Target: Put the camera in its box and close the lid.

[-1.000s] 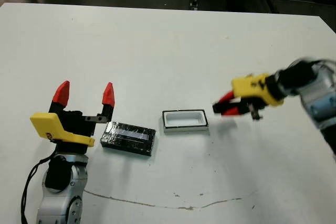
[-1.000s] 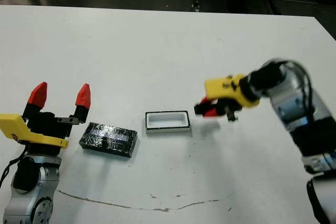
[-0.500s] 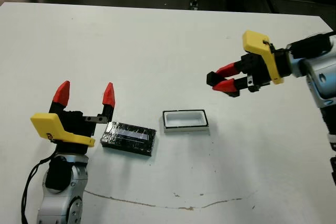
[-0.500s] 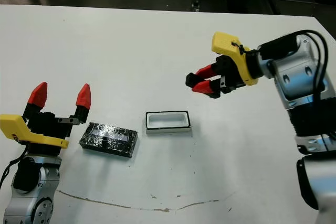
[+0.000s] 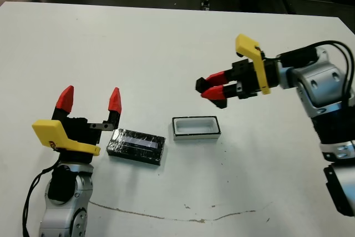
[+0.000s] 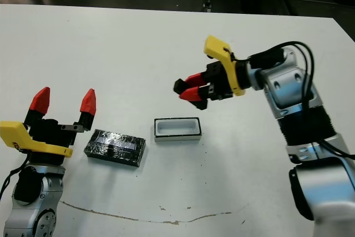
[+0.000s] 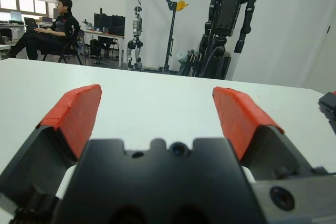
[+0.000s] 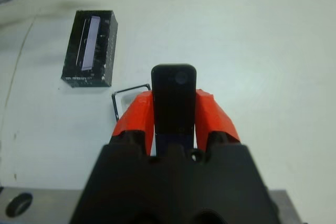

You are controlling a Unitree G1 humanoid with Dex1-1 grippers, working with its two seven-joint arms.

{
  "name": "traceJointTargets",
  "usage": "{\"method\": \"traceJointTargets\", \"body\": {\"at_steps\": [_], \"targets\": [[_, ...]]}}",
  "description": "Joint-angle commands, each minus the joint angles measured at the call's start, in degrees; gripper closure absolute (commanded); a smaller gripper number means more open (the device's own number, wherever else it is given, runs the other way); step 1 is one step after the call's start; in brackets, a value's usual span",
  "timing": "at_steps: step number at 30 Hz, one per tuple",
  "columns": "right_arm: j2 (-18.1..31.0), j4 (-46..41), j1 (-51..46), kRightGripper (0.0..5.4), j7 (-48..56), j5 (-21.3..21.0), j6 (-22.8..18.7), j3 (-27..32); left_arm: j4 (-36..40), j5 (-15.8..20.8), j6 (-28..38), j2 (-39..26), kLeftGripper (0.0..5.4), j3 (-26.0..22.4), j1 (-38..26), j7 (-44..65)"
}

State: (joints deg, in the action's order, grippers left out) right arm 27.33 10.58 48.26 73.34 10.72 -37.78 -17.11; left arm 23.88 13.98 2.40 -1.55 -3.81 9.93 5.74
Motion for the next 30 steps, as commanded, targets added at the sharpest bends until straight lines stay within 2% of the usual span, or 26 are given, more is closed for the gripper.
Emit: {"method": "traceJointTargets", "body": {"at_steps": [1,8,16,21,30], "targets": [[-0.1,-1.1,-1.0,3.74,-0.9,1.2,-2.4,-0.3,0.3,-0.1,-0.7,0.2,0.00,0.0,0.5,-0.4],[-0.1,-1.0,-0.8,3.74,0.6,1.5,-1.5,-2.1,0.2,-0.5,-0.8,0.1,0.00,0.0,0.4,-0.6],[-1.6,7.4,1.7,3.74,6.8,1.5,4.4,-4.3,0.2,-0.2,-0.6,0.1,0.00,0.0,0.6,-0.4],[-2.5,11.9,3.2,3.74,9.7,0.7,9.9,-5.3,-0.1,-0.4,-0.4,0.1,0.00,0.0,0.7,-0.5],[-3.5,13.4,4.4,3.74,11.7,-1.3,10.4,-7.1,-0.5,-1.0,0.5,0.1,0.00,0.0,0.8,-0.4]]}}
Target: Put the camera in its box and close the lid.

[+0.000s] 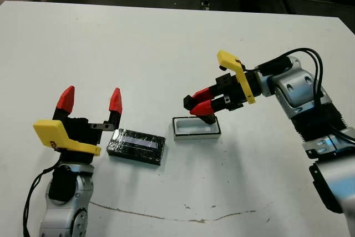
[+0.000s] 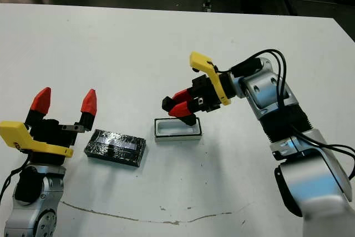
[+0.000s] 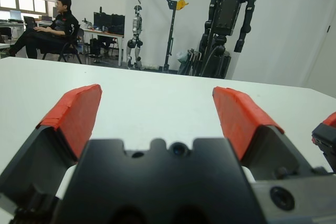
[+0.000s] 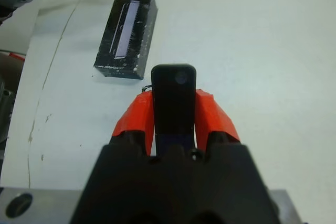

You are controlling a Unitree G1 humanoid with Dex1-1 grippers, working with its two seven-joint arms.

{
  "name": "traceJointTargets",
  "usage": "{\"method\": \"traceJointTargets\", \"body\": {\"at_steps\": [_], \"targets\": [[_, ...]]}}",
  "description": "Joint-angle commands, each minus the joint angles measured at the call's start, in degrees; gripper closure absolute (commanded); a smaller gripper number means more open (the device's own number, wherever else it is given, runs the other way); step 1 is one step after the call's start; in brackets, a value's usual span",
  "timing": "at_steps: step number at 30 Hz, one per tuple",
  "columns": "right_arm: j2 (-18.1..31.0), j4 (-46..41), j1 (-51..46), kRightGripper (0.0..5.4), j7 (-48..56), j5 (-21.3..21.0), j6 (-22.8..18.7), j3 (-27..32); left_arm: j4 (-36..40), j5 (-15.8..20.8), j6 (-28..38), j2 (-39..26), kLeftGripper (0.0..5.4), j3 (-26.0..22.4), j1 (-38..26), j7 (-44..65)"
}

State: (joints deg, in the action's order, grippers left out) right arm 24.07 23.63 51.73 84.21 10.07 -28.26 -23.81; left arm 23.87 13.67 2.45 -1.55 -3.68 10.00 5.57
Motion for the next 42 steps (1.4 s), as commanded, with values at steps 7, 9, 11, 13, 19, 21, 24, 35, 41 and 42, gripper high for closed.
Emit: {"method": "traceJointTargets", "body": {"at_steps": [7,9,11,13,19,21,24,35,41,42], "targets": [[-0.6,0.1,0.8,3.74,0.8,-1.5,0.8,-0.9,-0.3,-0.6,0.2,0.3,0.00,-0.1,0.8,-0.1],[-0.7,0.1,0.6,3.74,1.2,-1.7,1.4,-1.0,-0.3,-0.6,0.2,0.4,0.00,-0.1,0.8,-0.2],[-0.8,0.0,0.5,3.74,1.4,-1.9,1.8,-1.0,-0.1,-0.3,-0.1,0.3,0.00,-0.2,0.9,-0.1],[-0.9,0.0,0.2,3.74,1.5,-2.0,1.8,-1.1,0.0,-0.6,-0.1,0.2,0.00,-0.1,0.9,-0.2],[-0.7,-0.8,-0.3,3.74,1.1,-3.0,1.3,-2.0,-0.2,-0.5,0.3,0.3,0.00,-0.2,1.0,-0.1],[-0.6,-0.9,-0.4,3.74,1.0,-3.1,1.6,-2.2,-0.2,-0.1,0.2,0.4,0.00,-0.2,0.9,0.0],[-0.5,-1.5,-0.7,3.74,0.6,-3.8,1.4,-2.7,-0.1,0.0,0.0,0.3,0.00,-0.2,1.0,0.1],[0.0,-2.1,-1.2,3.74,0.6,-5.8,1.2,-3.6,0.2,0.2,-0.2,0.2,0.00,-0.2,1.1,0.0],[0.1,-1.9,-1.4,3.74,0.8,-6.6,1.8,-4.0,0.2,0.1,0.1,0.3,0.00,-0.1,1.3,-0.1],[0.2,-2.0,-1.4,3.74,0.7,-6.8,1.6,-4.2,0.3,0.1,0.0,0.3,0.00,-0.1,1.3,-0.2]]}}
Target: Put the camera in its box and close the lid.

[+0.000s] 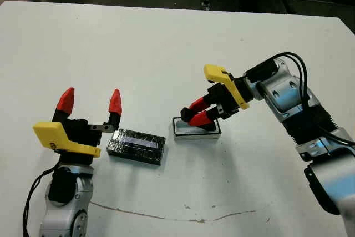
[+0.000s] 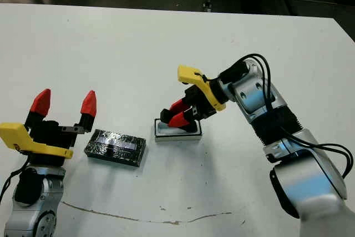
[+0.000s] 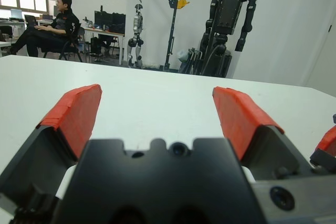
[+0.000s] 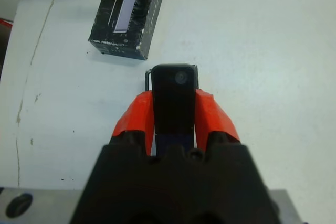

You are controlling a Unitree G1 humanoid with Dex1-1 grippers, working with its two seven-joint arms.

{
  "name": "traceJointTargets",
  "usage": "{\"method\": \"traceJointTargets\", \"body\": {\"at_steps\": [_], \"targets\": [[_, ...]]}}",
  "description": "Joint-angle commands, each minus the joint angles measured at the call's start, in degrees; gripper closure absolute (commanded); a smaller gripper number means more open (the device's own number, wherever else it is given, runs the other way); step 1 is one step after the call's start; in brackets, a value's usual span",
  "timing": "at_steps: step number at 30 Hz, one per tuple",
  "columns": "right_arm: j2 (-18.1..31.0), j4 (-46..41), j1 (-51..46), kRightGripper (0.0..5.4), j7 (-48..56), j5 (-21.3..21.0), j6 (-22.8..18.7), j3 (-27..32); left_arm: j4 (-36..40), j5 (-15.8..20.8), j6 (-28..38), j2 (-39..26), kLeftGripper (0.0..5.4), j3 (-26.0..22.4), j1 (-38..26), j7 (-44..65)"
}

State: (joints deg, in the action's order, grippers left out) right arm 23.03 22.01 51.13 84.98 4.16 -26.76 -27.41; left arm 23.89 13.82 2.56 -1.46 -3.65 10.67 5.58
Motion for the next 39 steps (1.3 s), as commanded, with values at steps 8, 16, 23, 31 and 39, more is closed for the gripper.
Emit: {"method": "traceJointTargets", "body": {"at_steps": [8,16,23,31,39], "targets": [[1.6,0.7,-1.2,3.74,-0.1,-1.8,0.8,-1.3,0.2,-0.4,0.0,0.1,0.00,-0.2,0.6,-0.2],[1.8,0.7,-1.7,3.74,-0.5,-2.7,2.0,-1.7,0.5,-0.1,-0.2,0.3,0.00,0.0,0.5,-0.3],[1.3,1.3,-2.1,3.74,-0.5,-2.9,3.2,-1.8,0.7,-0.4,-0.4,0.3,0.00,0.1,0.4,-0.6],[1.4,1.1,-2.5,3.74,-1.9,-3.3,4.5,-1.6,0.3,-0.2,0.0,0.0,0.00,-0.2,0.2,-0.1],[1.2,1.0,-2.9,3.74,-2.3,-3.5,4.2,-2.0,0.5,0.1,-0.1,0.2,0.00,0.1,0.4,-0.1]]}}
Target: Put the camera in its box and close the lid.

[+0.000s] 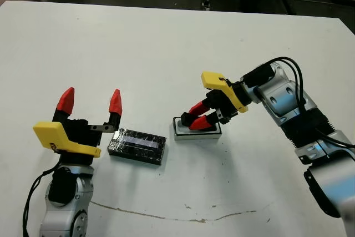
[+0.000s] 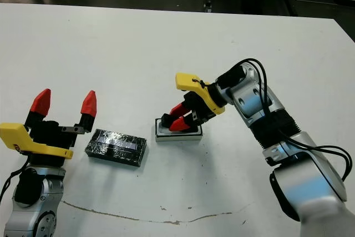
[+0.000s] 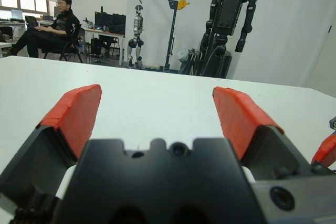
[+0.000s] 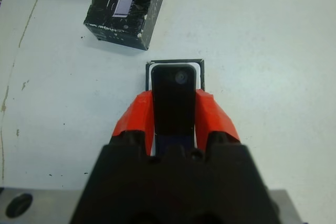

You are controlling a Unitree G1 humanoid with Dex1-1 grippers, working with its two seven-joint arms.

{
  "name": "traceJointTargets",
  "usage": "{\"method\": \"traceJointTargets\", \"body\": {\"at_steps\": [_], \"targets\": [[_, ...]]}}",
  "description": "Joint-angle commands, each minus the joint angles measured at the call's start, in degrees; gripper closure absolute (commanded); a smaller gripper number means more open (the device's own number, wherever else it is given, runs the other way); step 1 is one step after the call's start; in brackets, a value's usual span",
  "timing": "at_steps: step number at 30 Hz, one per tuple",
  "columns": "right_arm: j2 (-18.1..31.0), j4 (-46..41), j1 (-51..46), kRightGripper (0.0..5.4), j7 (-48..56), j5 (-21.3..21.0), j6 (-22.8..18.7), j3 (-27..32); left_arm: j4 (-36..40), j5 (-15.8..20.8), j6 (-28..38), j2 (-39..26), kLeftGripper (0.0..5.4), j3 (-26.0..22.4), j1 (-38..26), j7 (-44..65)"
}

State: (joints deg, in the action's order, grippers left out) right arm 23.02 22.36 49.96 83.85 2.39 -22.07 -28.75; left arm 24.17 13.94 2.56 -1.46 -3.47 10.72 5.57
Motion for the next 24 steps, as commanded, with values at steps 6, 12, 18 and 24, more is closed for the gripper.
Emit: {"method": "traceJointTargets", "body": {"at_steps": [6,12,18,24], "targets": [[1.3,-1.6,-2.7,3.74,-3.7,-3.8,1.2,-1.5,0.1,-0.4,0.2,0.2,0.00,-0.1,0.6,-0.2],[1.7,-4.3,-3.7,3.74,-6.7,-5.3,-0.5,-1.7,-0.2,-0.3,0.6,0.1,0.00,-0.1,0.6,0.1],[1.7,-6.2,-4.9,3.74,-9.2,-5.3,-1.4,-0.8,-0.5,0.0,0.9,0.1,0.00,0.0,0.6,0.4],[1.1,-8.7,-6.5,3.74,-13.2,-5.1,-5.1,0.5,-0.1,0.8,0.1,-0.1,0.00,-0.1,0.8,0.6]]}}
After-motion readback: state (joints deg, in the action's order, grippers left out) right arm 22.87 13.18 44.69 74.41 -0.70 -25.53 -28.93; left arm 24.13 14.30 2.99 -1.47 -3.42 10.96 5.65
